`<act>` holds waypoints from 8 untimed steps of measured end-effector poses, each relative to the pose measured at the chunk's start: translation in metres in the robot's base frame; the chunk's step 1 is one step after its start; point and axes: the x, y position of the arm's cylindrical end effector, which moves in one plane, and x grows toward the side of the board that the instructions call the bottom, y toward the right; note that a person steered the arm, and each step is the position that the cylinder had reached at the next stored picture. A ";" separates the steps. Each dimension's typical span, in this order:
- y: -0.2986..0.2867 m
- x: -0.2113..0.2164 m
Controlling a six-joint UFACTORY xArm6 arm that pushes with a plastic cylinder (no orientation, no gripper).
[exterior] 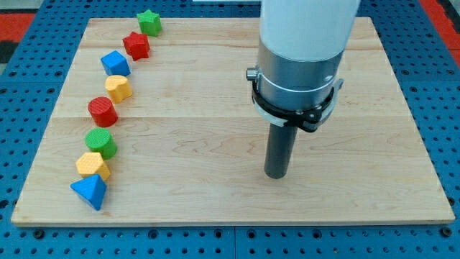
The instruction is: Slide the yellow heart slightly left
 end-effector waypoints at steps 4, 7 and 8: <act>-0.017 -0.068; -0.137 -0.167; -0.172 -0.167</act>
